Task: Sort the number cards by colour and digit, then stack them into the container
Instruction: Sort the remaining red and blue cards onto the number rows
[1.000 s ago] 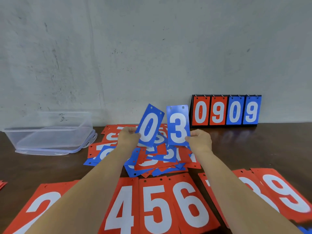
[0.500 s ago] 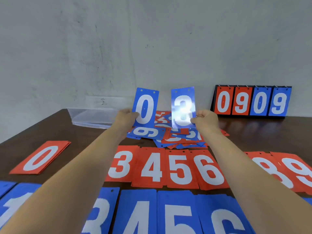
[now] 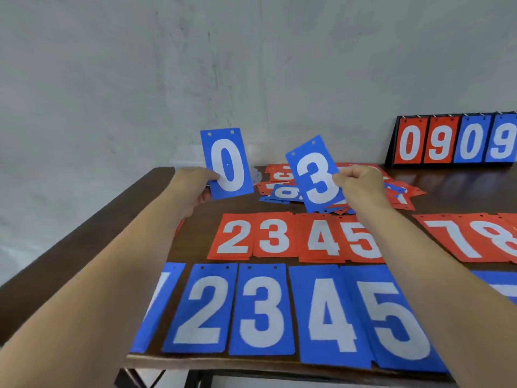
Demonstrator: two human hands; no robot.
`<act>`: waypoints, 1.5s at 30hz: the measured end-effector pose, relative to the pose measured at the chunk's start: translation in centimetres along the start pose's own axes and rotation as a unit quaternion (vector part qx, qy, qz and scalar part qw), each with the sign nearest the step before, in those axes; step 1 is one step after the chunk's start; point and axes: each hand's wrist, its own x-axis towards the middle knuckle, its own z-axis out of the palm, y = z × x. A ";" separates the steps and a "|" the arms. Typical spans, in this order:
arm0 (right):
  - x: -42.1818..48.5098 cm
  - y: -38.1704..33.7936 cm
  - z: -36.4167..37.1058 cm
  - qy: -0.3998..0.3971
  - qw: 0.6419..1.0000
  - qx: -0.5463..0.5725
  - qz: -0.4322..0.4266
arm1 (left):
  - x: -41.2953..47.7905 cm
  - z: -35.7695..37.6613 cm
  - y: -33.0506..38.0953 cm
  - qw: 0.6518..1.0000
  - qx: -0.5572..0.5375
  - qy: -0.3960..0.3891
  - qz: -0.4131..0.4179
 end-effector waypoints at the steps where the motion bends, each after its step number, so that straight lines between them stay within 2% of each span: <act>1: -1.2 -0.3 0.5 -0.006 1.000 0.003 0.007 | -0.3 -1.1 -0.1 1.000 -0.001 -0.008 0.000; 5: -6.2 -1.1 1.6 -0.032 0.998 0.027 0.036 | -2.0 -5.0 -1.2 0.999 0.008 -0.030 -0.012; 9: -11.0 -1.3 2.7 -0.025 0.997 0.045 0.058 | -4.4 -9.2 -2.7 0.998 0.015 -0.060 -0.010; 14: -15.5 -1.3 3.6 -0.028 0.996 0.048 0.070 | -7.0 -13.7 -4.2 0.998 0.010 -0.055 -0.004; 18: -18.0 -0.9 3.9 -0.019 0.997 0.022 0.070 | -9.2 -17.1 -5.9 1.000 0.013 -0.014 0.021; 23: -20.3 -0.5 3.7 -0.010 0.998 -0.007 0.057 | -11.8 -20.3 -8.8 0.994 0.064 0.077 0.034; 28: -21.5 -0.3 3.5 0.009 0.998 -0.039 0.049 | -13.4 -20.6 -11.1 0.963 0.165 0.203 0.059; 32: -21.8 -0.3 3.0 0.030 0.996 -0.051 0.063 | -13.9 -20.3 -12.3 0.952 0.208 0.214 0.077; 39: -22.6 0.4 3.6 0.000 0.984 -0.172 0.035 | -14.4 -19.9 -13.4 0.935 0.267 0.212 0.097; 41: -22.8 0.6 3.8 0.004 0.968 -0.250 0.028 | -14.4 -19.9 -13.7 0.925 0.295 0.215 0.108; 45: -23.6 0.7 4.4 0.015 0.912 -0.409 -0.019 | -14.1 -19.9 -14.7 0.888 0.378 0.230 0.124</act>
